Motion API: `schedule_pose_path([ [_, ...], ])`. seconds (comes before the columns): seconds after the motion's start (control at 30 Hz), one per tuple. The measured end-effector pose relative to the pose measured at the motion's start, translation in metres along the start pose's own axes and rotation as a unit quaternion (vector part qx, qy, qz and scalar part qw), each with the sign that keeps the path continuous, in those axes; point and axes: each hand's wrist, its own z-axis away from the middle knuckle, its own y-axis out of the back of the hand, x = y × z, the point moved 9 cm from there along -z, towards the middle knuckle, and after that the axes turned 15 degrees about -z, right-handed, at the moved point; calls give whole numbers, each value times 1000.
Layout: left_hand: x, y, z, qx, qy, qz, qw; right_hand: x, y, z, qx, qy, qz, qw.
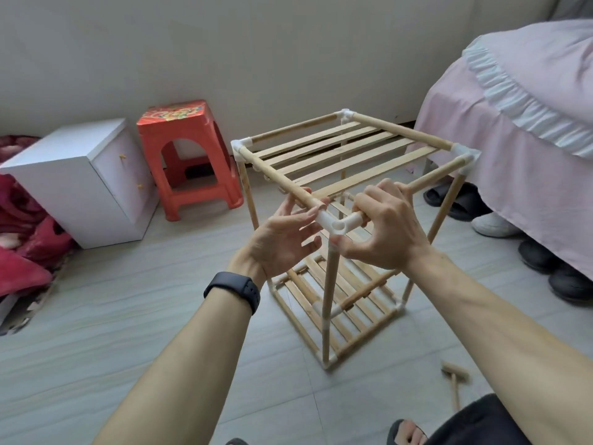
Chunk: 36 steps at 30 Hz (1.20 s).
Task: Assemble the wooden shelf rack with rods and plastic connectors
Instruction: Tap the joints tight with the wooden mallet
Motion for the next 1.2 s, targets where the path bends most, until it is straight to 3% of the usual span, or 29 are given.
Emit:
schedule_pose_path([
  [0.1, -5, -14, -7, -13, -10, 24, 1000, 11, 11, 3, 7, -7, 5, 1000],
  [0.3, -26, -34, -26, 84, -10, 31, 996, 19, 32, 17, 53, -15, 38, 998],
  [0.53, -24, -54, -37, 97, -3, -13, 995, 34, 50, 24, 71, -61, 40, 995],
  [0.77, -31, -73, -40, 163, -20, 24, 986, 48, 60, 26, 125, -125, 6, 984],
  [0.93, -32, -81, -38, 208, -20, 36, 977, 48, 66, 26, 163, -108, -23, 980],
  [1.2, -34, -82, -34, 244, 3, 50, 968, 48, 65, 22, 156, -118, -25, 980],
])
